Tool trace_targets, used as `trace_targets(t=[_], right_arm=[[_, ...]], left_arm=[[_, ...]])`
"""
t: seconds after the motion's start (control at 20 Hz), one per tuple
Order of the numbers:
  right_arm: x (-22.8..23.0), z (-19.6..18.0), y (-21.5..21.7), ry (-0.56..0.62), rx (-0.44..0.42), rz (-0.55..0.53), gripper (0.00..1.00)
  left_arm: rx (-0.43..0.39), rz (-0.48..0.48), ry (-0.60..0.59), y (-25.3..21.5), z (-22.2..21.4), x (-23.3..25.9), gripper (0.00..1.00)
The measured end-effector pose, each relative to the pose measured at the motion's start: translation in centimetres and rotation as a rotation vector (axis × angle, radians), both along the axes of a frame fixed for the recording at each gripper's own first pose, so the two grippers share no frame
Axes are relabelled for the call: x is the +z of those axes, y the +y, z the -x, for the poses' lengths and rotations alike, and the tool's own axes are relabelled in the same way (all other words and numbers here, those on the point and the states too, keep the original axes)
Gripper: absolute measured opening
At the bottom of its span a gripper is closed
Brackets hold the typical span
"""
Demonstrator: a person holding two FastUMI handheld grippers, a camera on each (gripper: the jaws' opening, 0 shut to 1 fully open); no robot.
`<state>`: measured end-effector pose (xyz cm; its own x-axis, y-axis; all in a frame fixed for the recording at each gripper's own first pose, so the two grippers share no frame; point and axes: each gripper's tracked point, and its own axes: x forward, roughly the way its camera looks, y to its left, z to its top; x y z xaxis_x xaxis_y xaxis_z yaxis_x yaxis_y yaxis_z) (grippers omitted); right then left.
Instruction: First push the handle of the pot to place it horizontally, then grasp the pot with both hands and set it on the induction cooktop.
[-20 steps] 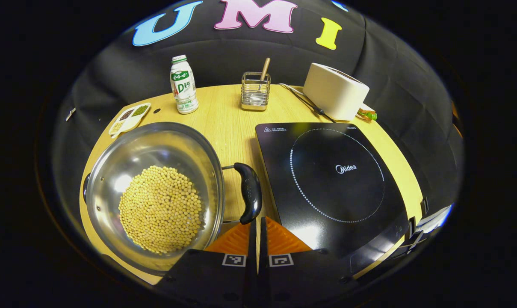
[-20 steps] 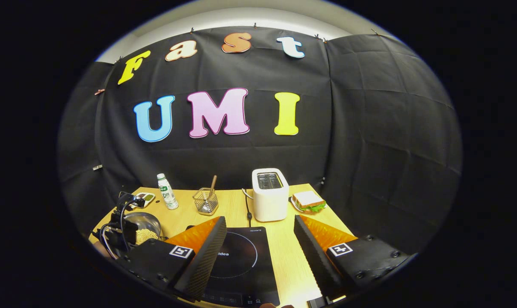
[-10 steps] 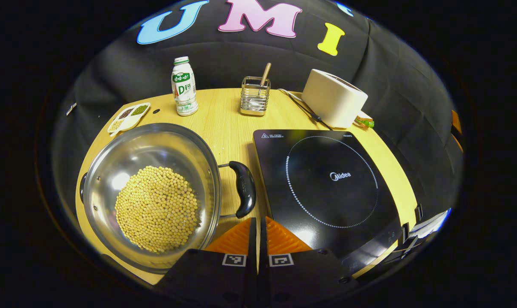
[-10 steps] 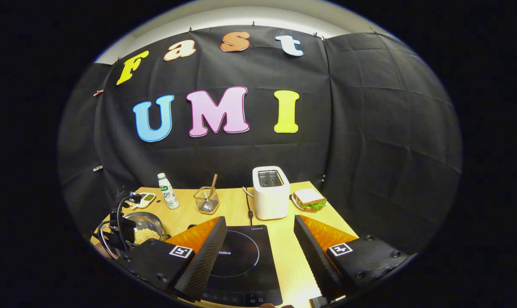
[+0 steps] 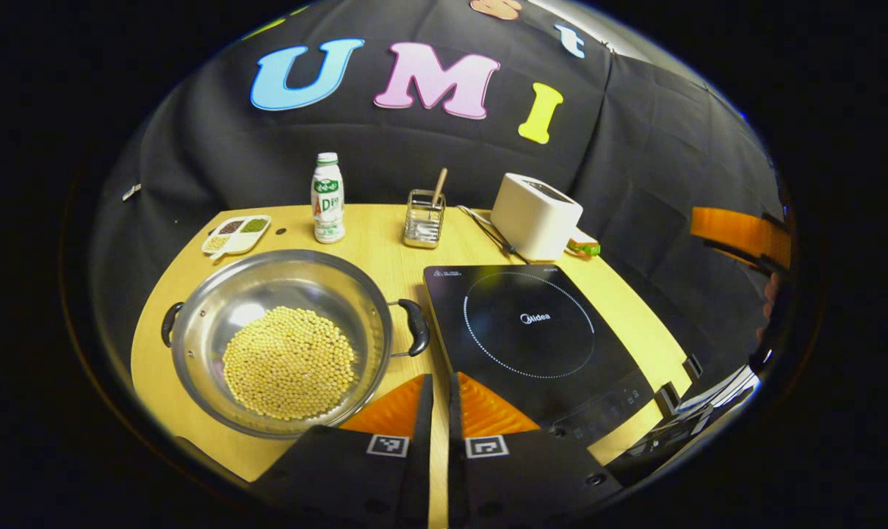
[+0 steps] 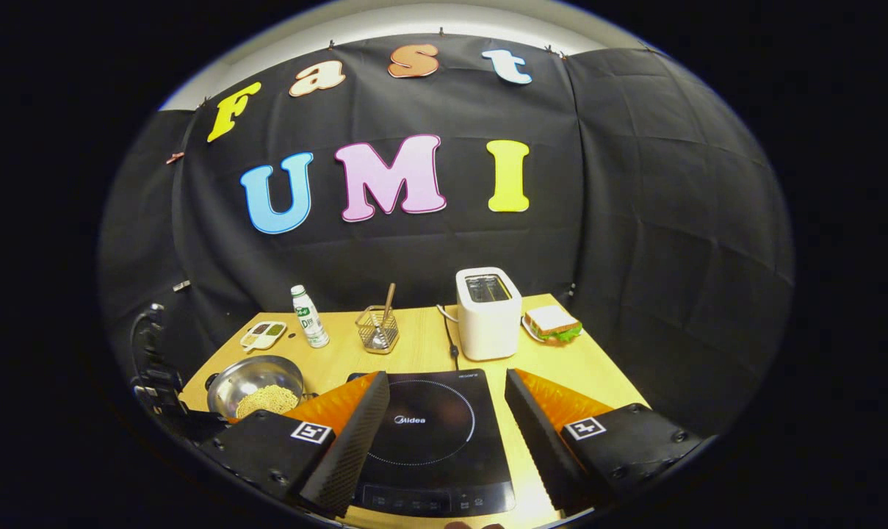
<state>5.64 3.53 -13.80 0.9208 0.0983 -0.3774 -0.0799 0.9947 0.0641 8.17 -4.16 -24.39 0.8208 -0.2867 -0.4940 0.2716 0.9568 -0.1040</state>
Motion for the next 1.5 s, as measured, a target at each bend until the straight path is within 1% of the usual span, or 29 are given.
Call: trace_targets(t=[0.05,0.1,0.15,0.2,0.25,0.3,0.45,0.5,0.55,0.65,0.8,0.9,1.0,1.1,1.15,1.2,1.25,1.3,1.35,1.4,1.5], right_arm=[[-0.3,0.2,0.4,0.012,0.004,0.002,0.99],[-0.6,0.2,0.9,0.024,0.011,0.001,0.99],[-0.9,0.3,1.7,0.033,0.022,0.0,0.99],[-1.4,0.3,2.5,0.043,0.036,0.003,0.99],[-1.8,0.5,3.4,0.052,0.055,0.009,0.99],[-2.1,0.5,4.4,0.062,0.078,0.013,0.99],[-3.2,0.6,7.7,0.089,0.134,0.011,0.99],[-3.7,0.7,8.9,0.108,0.149,0.008,0.99],[-4.3,0.8,10.3,0.13,0.17,-0.001,0.99],[-4.9,0.8,12.9,0.146,0.202,-0.012,0.99],[-6.7,0.4,16.8,0.188,0.261,-0.002,0.99],[-8.5,0.4,19.2,0.252,0.296,-0.02,0.99],[-9.7,0.1,21.4,0.311,0.315,-0.049,0.99],[-11.0,-0.4,22.5,0.351,0.319,-0.055,0.99],[-11.6,-0.8,23.0,0.361,0.317,-0.054,0.99],[-12.1,-1.3,23.4,0.368,0.315,-0.055,0.99],[-12.7,-1.6,23.8,0.378,0.311,-0.057,0.99],[-13.4,-1.8,24.0,0.397,0.307,-0.059,0.99],[-14.0,-2.2,24.4,0.412,0.306,-0.063,0.99],[-14.6,-2.6,24.7,0.42,0.306,-0.064,0.99],[-16.0,-3.3,25.2,0.441,0.303,-0.059,0.99]], left_arm=[[0.023,0.021,-0.017,0.9,0.5,0.7,0.22],[0.045,0.045,-0.027,1.8,0.9,1.2,0.25],[0.066,0.069,-0.037,2.6,1.4,1.9,0.34],[0.081,0.092,-0.05,3.6,1.7,2.6,0.36],[0.089,0.108,-0.063,4.4,2.0,3.1,0.51],[0.102,0.112,-0.077,5.6,2.2,3.7,0.44],[0.156,0.098,-0.128,9.5,2.2,5.3,0.97],[0.178,0.091,-0.144,10.7,2.2,5.8,0.99],[0.207,0.08,-0.154,12.2,2.2,5.9,0.95],[0.275,0.058,-0.168,15.2,2.3,6.1,0.95],[0.356,0.068,-0.167,19.2,2.4,6.2,0.95],[0.381,0.089,-0.165,21.5,1.9,6.3,0.95],[0.413,0.061,-0.169,24.5,1.1,6.1,0.96],[0.44,0.031,-0.175,27.0,0.3,6.0,0.96],[0.446,0.025,-0.175,27.8,0.0,5.9,0.96],[0.443,0.03,-0.166,28.2,-0.4,5.5,0.93],[0.442,0.04,-0.151,28.5,-0.8,4.9,0.95],[0.437,0.05,-0.139,28.6,-1.3,4.5,0.95],[0.425,0.055,-0.13,28.6,-1.8,4.1,0.93],[0.41,0.053,-0.127,28.7,-2.4,3.8,0.95],[0.384,0.042,-0.127,28.8,-3.9,3.4,0.95]])
